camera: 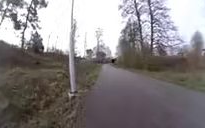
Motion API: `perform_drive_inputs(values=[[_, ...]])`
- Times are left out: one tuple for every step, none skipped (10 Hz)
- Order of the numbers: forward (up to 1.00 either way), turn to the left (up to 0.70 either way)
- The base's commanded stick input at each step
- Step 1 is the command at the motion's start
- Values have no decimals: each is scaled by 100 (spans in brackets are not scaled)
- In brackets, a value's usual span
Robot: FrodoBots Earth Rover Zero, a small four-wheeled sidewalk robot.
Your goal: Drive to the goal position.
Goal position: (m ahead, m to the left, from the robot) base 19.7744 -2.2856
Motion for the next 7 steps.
perform_drive_inputs(values=[[70,0],[70,0],[70,0],[70,0],[70,0],[70,0],[70,0]])
